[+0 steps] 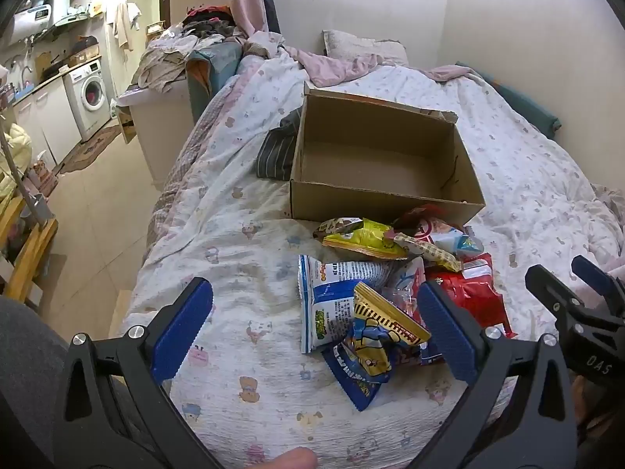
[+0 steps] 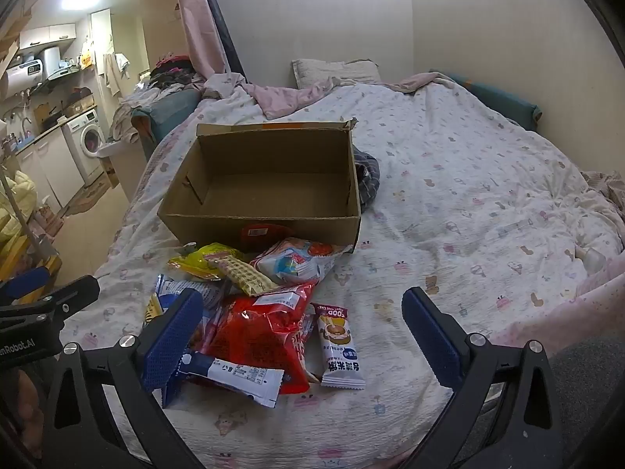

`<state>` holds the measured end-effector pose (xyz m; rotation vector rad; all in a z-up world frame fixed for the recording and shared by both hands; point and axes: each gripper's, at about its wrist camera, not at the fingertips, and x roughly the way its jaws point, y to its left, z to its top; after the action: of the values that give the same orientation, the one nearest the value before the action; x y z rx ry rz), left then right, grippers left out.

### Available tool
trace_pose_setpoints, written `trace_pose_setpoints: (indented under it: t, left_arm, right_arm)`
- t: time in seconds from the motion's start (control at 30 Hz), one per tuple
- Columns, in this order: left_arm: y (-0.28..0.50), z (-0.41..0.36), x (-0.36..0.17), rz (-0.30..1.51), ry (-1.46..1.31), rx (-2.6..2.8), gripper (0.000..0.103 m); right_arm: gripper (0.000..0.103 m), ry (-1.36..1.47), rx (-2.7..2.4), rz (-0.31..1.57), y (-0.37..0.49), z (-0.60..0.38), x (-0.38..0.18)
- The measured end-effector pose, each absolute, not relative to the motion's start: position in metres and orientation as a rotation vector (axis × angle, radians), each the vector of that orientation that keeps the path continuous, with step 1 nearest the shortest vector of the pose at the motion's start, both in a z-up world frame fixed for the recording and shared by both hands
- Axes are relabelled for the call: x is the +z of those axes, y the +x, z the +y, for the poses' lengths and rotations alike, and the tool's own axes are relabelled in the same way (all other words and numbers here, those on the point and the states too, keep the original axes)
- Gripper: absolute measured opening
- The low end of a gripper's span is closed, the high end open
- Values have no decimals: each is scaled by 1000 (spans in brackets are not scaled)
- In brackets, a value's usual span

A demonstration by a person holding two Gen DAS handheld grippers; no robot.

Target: Organize snacks

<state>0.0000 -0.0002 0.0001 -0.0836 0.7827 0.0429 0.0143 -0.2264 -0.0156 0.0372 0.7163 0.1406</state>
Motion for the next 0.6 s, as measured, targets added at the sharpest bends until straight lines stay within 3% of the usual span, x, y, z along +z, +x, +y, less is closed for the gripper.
trace_pose_setpoints:
  t: [0.6]
  left_arm:
    - [0,0,0,777,-85,43,103]
  right_arm:
    - [103,44,145,715,14,-226,-16]
